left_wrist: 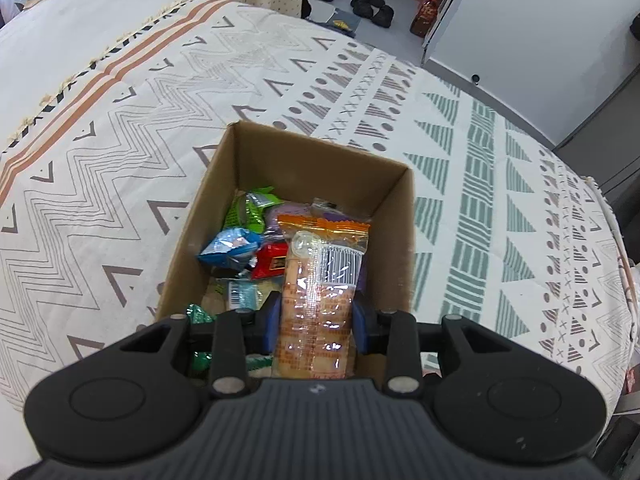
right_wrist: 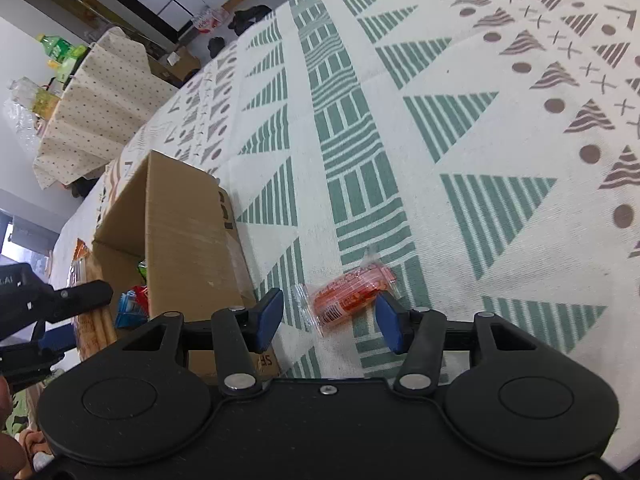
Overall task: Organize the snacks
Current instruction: 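Carry the biscuit packet into the box with the left gripper and release it, then carry the orange candy over the box with the right gripper and release it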
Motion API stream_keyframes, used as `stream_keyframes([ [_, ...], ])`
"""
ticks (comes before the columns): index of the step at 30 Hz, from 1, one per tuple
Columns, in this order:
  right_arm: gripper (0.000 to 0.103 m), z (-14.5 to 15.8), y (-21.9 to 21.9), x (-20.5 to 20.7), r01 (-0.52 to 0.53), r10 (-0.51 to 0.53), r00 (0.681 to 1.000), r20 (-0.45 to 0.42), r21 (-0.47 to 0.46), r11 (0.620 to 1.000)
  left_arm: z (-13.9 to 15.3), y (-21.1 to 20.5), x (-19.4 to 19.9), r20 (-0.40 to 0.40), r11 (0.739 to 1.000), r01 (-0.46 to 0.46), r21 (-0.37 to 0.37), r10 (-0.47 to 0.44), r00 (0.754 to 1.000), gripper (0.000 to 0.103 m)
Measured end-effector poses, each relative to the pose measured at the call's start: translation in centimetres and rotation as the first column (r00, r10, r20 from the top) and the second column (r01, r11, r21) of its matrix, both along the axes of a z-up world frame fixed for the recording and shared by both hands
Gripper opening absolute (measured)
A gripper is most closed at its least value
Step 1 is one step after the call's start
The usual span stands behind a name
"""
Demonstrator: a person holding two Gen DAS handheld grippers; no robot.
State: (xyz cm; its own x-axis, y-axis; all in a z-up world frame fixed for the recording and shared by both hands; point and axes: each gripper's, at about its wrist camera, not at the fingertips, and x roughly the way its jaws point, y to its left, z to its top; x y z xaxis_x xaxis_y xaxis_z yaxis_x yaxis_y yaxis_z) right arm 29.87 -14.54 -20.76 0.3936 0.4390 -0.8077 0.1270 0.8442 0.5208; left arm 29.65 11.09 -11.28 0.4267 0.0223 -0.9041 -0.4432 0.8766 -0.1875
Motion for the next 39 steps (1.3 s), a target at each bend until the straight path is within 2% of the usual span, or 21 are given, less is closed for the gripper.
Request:
stream_keyframes([
  [3, 0.051, -0.6, 0.6, 0.5, -0.006, 0.005, 1.000, -0.020, -0.019, 1.000, -0.5, 0.8, 0.2, -0.011, 1.000, -0.009, -0.002, 0.009, 1.000, 0.035],
  [7, 0.040, -1.6, 1.3, 1.3, -0.001, -0.002, 0.998, -0.059, -0.047, 0.999, -0.9, 1.8, 0.6, -0.017, 1.000, -0.016, -0.002, 0.016, 1.000, 0.035],
  [11, 0.037, -1.8, 2.0, 1.9, -0.012, 0.007, 0.999, -0.053, -0.090, 0.996, -1.2, 2.6, 0.9, -0.021, 1.000, -0.021, -0.004, 0.021, 1.000, 0.035],
  [13, 0.033, -1.8, 2.3, 2.2, -0.014, 0.009, 0.999, -0.051, -0.107, 0.994, -1.3, 3.0, 0.9, -0.024, 1.000, -0.022, -0.008, 0.022, 0.999, 0.035],
  [23, 0.035, -2.0, 2.0, 4.3, 0.077, -0.084, 0.993, -0.086, -0.084, 0.994, -2.1, 4.5, 0.6, -0.042, 0.999, -0.042, -0.011, 0.042, 0.998, 0.035],
  [29, 0.032, -2.1, 2.6, 4.9, 0.090, -0.102, 0.991, -0.084, -0.129, 0.987, -2.5, 4.9, 0.5, -0.046, 0.999, -0.055, -0.002, 0.054, 0.997, 0.035],
  [33, 0.034, -2.2, 2.0, 5.4, 0.138, -0.150, 0.982, -0.113, -0.104, 0.985, -2.7, 4.8, 0.7, -0.048, 0.999, -0.052, 0.005, 0.052, 0.997, 0.036],
  [39, 0.028, -2.3, 2.2, 6.2, 0.159, -0.177, 0.977, -0.123, -0.140, 0.977, -2.3, 5.1, 0.4, -0.054, 0.998, -0.070, -0.004, 0.069, 0.996, 0.040],
])
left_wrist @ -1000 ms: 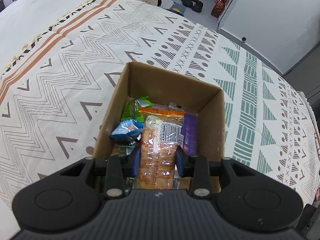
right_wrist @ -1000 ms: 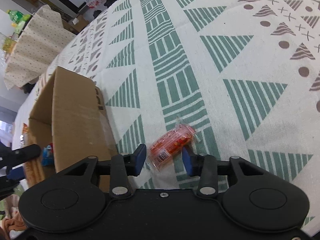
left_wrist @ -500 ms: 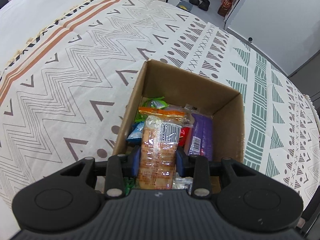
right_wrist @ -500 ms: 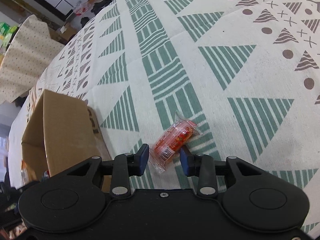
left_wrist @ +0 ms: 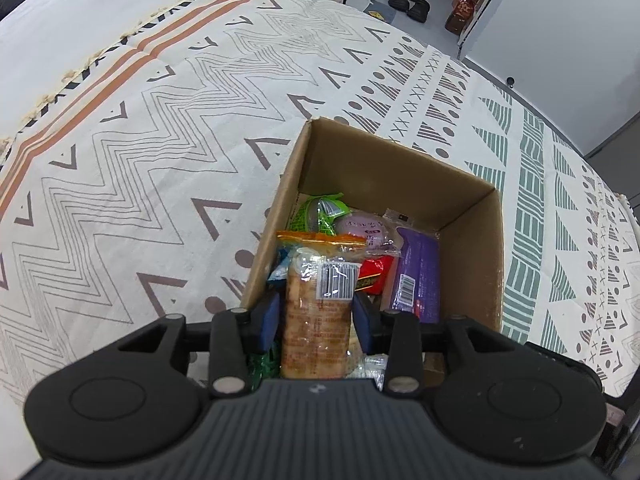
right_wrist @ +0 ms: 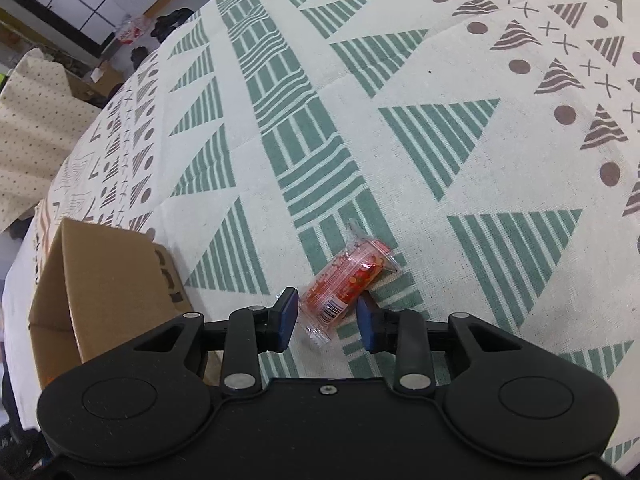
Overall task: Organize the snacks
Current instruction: 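Carry the orange candy over the box with the right gripper and release it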
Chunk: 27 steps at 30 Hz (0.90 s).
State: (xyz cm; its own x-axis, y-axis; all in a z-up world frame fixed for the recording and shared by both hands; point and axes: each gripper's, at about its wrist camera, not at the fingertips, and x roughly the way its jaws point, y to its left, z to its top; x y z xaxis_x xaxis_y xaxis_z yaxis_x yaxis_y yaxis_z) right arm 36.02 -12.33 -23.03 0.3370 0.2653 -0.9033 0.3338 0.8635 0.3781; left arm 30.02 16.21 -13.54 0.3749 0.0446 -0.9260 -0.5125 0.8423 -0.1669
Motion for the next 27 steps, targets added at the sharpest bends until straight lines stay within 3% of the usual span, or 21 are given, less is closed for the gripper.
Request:
stream_keyframes([
  [4, 0.023, 0.4, 0.3, 0.2, -0.034, 0.034, 0.999, 0.017, -0.037, 0.999, 0.9, 0.4, -0.5, 0.016, 1.000, -0.004, -0.009, 0.004, 1.000, 0.042],
  [13, 0.022, 2.4, -1.8, -2.4, -0.033, 0.029, 0.996, 0.079, 0.043, 0.999, 2.3, 0.0, -1.2, 0.048, 1.000, -0.004, 0.004, 0.004, 0.999, 0.046],
  [22, 0.022, 7.1, -1.0, -3.6, -0.093, 0.080, 0.978, 0.193, 0.058, 0.994, 3.5, 0.3, -2.6, 0.067, 1.000, -0.014, 0.005, 0.014, 0.998, 0.048],
  [27, 0.022, 10.2, 0.8, -3.4, -0.158, 0.135, 0.952, 0.273, 0.062, 0.986, 4.1, 0.7, -3.6, 0.076, 1.000, -0.022, 0.007, 0.021, 0.997, 0.056],
])
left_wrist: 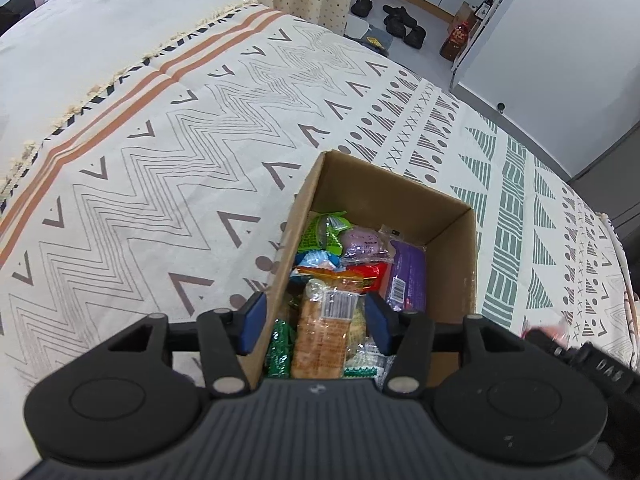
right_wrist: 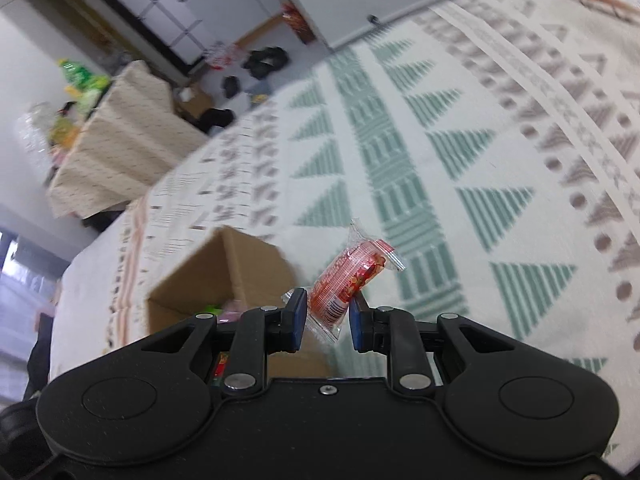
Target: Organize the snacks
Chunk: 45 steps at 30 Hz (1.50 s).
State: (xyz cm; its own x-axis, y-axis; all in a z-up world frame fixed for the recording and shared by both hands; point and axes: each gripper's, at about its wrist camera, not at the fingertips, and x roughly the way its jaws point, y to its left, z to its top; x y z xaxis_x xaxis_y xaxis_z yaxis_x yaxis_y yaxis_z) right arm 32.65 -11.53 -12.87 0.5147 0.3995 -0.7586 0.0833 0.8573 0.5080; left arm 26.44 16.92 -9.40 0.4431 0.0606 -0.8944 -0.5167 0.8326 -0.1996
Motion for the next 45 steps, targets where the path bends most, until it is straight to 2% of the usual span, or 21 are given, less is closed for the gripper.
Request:
stream_keyframes([
  [3, 0.022, 1.1, 1.0, 0.1, -0.031, 0.031, 0.999, 0.018, 0.025, 0.999, 0.2, 0.5, -0.6, -0.004, 1.000, -0.010, 0.004, 0.010, 1.000, 0.068],
  [6, 0.023, 1.8, 2.1, -0.2, -0.059, 0.058, 0.998, 0.038, 0.023, 0.998, 0.5, 1.1, -1.1, -0.003, 1.000, -0.024, 0.012, 0.024, 1.000, 0.075],
  [10, 0.023, 2.1, 3.7, -0.3, -0.103, 0.103, 0.993, 0.051, 0.016, 0.995, 0.7, 1.9, -1.8, -0.001, 0.999, -0.033, 0.017, 0.033, 0.999, 0.079],
  [17, 0.023, 2.9, 7.0, -0.8, -0.198, 0.197, 0.978, 0.071, 0.018, 0.980, 1.0, 3.6, -2.9, 0.001, 0.998, -0.062, 0.005, 0.062, 0.998, 0.080],
  [20, 0.032, 3.1, 8.1, -1.1, -0.236, 0.234, 0.969, 0.076, 0.012, 0.972, 1.1, 4.1, -3.2, 0.003, 0.997, -0.071, 0.006, 0.071, 0.998, 0.081],
  [22, 0.050, 3.1, 8.0, -1.1, -0.236, 0.233, 0.969, 0.077, 0.024, 0.972, 1.3, 4.2, -3.3, 0.006, 0.998, -0.070, 0.007, 0.070, 0.998, 0.081],
  [31, 0.054, 2.9, 5.9, -2.2, -0.169, 0.168, 0.984, 0.062, 0.013, 0.986, 1.9, 3.1, -3.6, 0.024, 1.000, -0.028, 0.011, 0.027, 0.999, 0.081],
  [35, 0.058, 3.3, 4.7, -3.1, -0.147, 0.146, 0.987, 0.071, 0.006, 0.989, 2.5, 2.3, -3.9, 0.046, 1.000, -0.003, 0.010, 0.002, 0.999, 0.088],
  [40, 0.064, 4.0, 3.1, -4.4, -0.138, 0.139, 0.985, 0.100, -0.015, 0.990, 3.4, 1.1, -4.3, 0.068, 0.999, 0.037, 0.017, -0.038, 0.997, 0.091],
  [41, 0.065, 4.2, 2.7, -4.8, -0.139, 0.140, 0.984, 0.107, -0.020, 0.990, 3.7, 0.8, -4.5, 0.077, 0.999, 0.047, 0.020, -0.048, 0.996, 0.094],
  [45, 0.074, 4.9, 1.4, -6.0, -0.141, 0.146, 0.980, 0.136, -0.045, 0.989, 4.8, -0.6, -5.3, 0.101, 0.995, 0.083, 0.048, -0.088, 0.991, 0.097],
])
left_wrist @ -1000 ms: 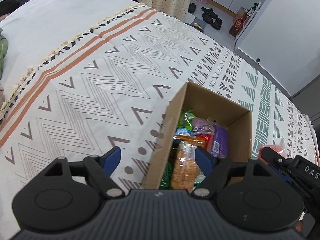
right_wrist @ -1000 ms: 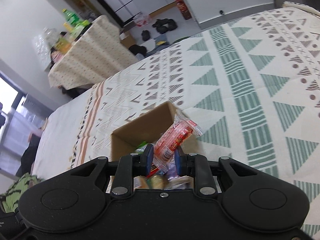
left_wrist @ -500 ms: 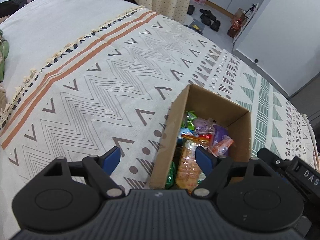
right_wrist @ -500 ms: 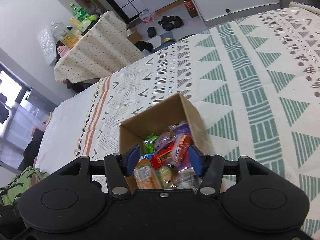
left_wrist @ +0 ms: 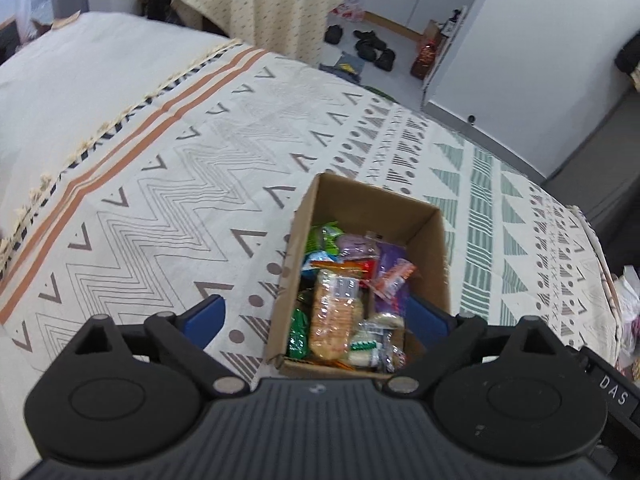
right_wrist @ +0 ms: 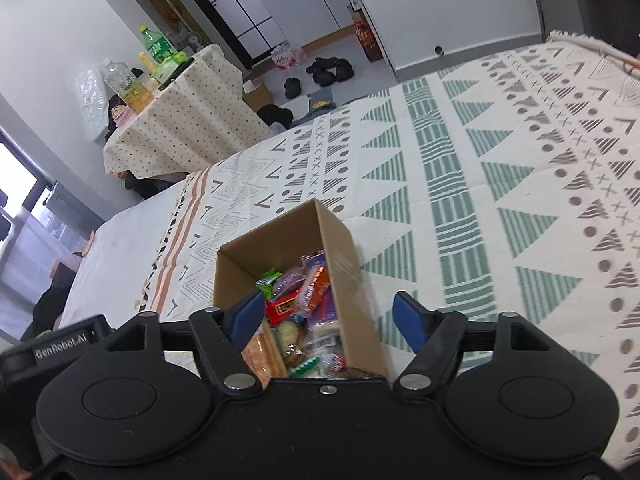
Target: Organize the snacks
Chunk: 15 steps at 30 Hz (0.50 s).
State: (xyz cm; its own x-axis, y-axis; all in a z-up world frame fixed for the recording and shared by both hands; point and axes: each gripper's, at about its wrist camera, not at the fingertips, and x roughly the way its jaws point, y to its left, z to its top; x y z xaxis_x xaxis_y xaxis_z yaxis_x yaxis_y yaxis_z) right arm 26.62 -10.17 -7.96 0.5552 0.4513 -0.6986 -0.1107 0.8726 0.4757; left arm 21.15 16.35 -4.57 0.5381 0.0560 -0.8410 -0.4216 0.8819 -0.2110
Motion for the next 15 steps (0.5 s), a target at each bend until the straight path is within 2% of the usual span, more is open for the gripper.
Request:
stream_keyframes([
  [4, 0.082, 0.9, -1.4, -1.5, -0.001, 0.002, 0.999, 0.042, -0.024, 1.000, 1.1, -1.2, -1.1, 0.026, 1.000, 0.024, 0.012, -0.025, 0.999, 0.103],
  [13, 0.103, 3.7, -3.3, -4.8, 0.002, 0.009, 0.991, 0.133, -0.085, 0.996, 3.3, -3.2, -4.1, 0.070, 0.996, 0.075, 0.041, -0.078, 0.994, 0.103],
  [15, 0.103, 4.2, -3.6, -5.6, 0.011, 0.004, 0.989, 0.149, -0.100, 0.995, 3.8, -3.4, -4.9, 0.085, 0.996, 0.074, 0.046, -0.078, 0.993, 0.103],
])
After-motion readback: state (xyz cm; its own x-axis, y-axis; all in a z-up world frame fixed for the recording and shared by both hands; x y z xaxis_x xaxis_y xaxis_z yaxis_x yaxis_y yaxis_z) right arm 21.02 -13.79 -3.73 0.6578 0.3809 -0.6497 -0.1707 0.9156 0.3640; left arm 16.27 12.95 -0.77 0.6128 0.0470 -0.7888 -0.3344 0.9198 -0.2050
